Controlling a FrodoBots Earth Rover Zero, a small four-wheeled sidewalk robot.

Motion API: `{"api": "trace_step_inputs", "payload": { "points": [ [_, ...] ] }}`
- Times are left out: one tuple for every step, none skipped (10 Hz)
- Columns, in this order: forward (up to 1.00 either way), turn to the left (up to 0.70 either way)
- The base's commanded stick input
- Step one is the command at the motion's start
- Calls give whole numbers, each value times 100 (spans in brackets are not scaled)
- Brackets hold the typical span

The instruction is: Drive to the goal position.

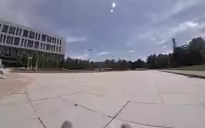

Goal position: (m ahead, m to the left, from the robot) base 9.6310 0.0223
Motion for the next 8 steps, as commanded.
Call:
{"api": "trace_step_inputs", "payload": {
  "points": [
    [70, -19],
    [70, -5],
    [70, 0],
    [70, 0],
    [70, 0],
    [70, 0],
    [70, 0],
    [70, 0]
  ]
}}
